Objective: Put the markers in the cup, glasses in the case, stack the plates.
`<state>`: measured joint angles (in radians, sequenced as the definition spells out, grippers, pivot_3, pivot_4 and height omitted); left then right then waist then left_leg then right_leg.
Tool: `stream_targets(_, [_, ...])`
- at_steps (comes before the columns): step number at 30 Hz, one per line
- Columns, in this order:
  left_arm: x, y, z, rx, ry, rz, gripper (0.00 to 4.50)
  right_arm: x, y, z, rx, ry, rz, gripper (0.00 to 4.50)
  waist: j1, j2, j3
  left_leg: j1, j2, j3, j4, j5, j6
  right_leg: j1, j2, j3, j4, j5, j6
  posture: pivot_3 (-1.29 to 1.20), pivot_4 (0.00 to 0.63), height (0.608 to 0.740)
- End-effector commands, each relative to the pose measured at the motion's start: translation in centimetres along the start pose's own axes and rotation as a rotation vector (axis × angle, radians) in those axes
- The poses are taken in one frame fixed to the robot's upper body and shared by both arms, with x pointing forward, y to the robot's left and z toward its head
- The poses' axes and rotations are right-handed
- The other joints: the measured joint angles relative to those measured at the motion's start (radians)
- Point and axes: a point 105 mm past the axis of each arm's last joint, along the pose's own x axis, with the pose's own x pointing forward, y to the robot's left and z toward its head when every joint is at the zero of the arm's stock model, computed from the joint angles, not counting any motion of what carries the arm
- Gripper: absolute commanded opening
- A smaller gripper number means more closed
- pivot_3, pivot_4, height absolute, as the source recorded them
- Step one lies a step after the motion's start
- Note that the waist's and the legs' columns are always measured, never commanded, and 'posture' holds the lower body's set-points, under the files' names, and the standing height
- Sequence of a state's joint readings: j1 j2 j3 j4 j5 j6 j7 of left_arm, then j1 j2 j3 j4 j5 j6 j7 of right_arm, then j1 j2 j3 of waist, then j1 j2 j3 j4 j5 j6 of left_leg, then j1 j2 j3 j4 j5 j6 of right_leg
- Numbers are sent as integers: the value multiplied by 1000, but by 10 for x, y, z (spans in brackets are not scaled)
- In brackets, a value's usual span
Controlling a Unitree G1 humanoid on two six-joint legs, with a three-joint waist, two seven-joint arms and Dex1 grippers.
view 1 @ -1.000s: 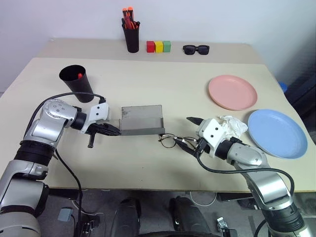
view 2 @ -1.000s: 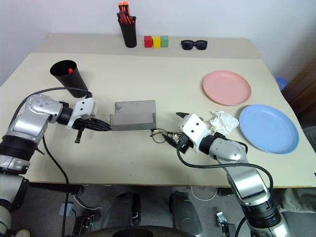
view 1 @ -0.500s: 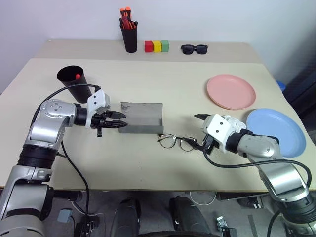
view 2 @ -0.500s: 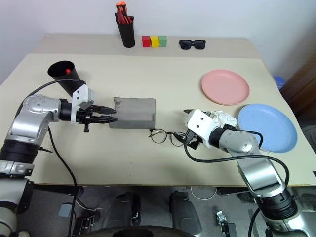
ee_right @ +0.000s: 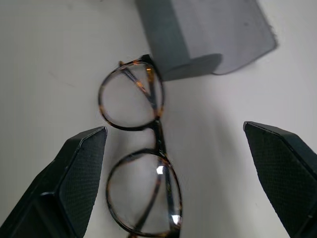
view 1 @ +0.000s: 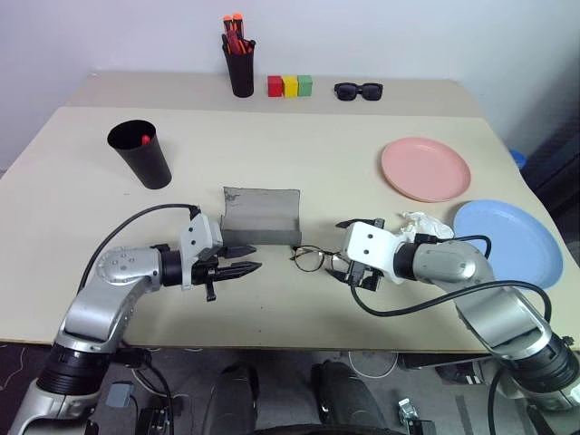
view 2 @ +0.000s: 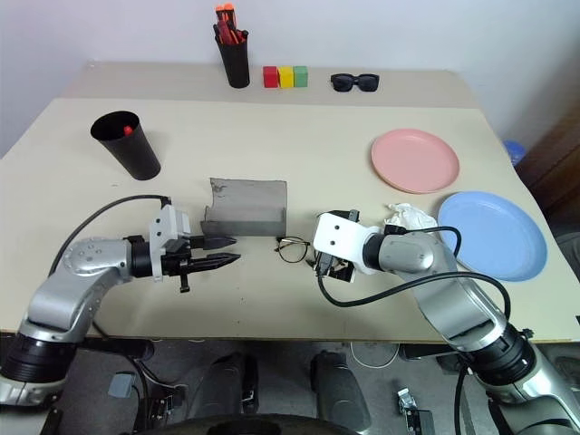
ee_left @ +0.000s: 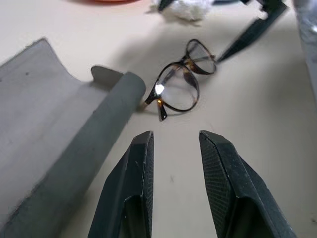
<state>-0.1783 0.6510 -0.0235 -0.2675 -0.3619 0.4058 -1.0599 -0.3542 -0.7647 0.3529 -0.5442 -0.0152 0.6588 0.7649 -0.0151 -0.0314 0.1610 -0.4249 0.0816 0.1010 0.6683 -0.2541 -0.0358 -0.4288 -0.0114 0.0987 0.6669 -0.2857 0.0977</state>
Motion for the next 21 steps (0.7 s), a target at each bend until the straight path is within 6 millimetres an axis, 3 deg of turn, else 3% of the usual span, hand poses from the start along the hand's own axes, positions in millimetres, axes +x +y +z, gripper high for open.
stream_targets(1, [0,-3,7,27,-23,21,1406,4,-3,6,-25,-1,-3,4500,0,0,0,0,0,0,0,0,0,0,0,0,0,0,0,0,150,722])
stream_targets(7, [-2,-2,5,5,-29,49,1406,13,-2,-1,-36,27,9,4500,0,0,0,0,0,0,0,0,0,0,0,0,0,0,0,0,150,722])
stream_targets(10, [-3,-2,3,-4,-28,58,1463,18,-3,-4,-27,34,7,3660,-1,0,0,0,0,0,0,0,0,0,0,0,0,0,0,0,150,722])
stream_targets(17, [-3,-4,-2,-20,-23,73,1463,18,1,-3,-24,34,25,132,-1,0,0,0,0,0,0,0,0,0,0,0,0,0,0,0,150,722])
stream_targets(21, [-3,-4,-2,-24,-24,81,1463,17,1,-2,-37,32,23,49,-1,0,0,0,0,0,0,0,0,0,0,0,0,0,0,0,150,722])
